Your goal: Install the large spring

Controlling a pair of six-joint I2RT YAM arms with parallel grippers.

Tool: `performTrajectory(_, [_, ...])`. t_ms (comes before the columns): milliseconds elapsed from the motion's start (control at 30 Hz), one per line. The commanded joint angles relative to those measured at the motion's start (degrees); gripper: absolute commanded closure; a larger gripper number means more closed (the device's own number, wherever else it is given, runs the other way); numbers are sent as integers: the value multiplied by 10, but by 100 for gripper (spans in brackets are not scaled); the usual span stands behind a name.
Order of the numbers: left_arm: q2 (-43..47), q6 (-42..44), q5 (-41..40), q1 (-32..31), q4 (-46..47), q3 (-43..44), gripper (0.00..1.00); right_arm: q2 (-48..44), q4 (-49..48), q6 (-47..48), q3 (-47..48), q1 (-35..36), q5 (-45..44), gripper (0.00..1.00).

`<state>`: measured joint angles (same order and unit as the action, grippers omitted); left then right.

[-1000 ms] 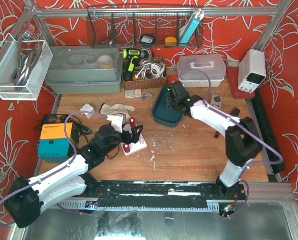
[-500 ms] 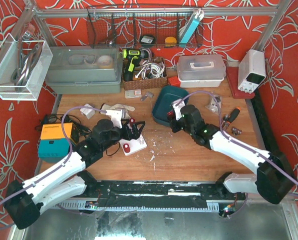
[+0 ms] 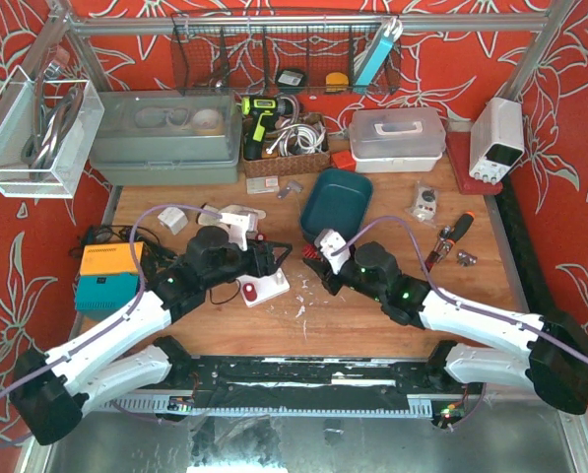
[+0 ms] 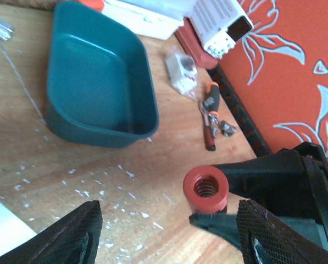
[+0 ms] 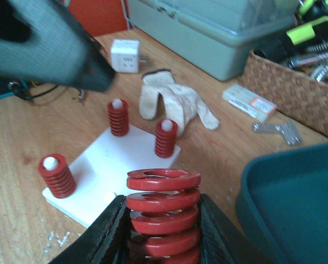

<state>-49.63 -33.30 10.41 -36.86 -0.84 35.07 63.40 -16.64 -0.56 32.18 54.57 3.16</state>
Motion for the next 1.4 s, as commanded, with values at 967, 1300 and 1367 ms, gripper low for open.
performTrajectory(967, [-111,-63,206,-6,76,23,62,17,-109,77,-13,61,14,90])
performTrajectory(1300, [-89,-81,211,-5,108,4,90,28,-99,73,-7,62,-12,78])
performTrajectory(1367, [-81,-85,197,-4,116,0,96,32,-77,74,4,63,-30,71])
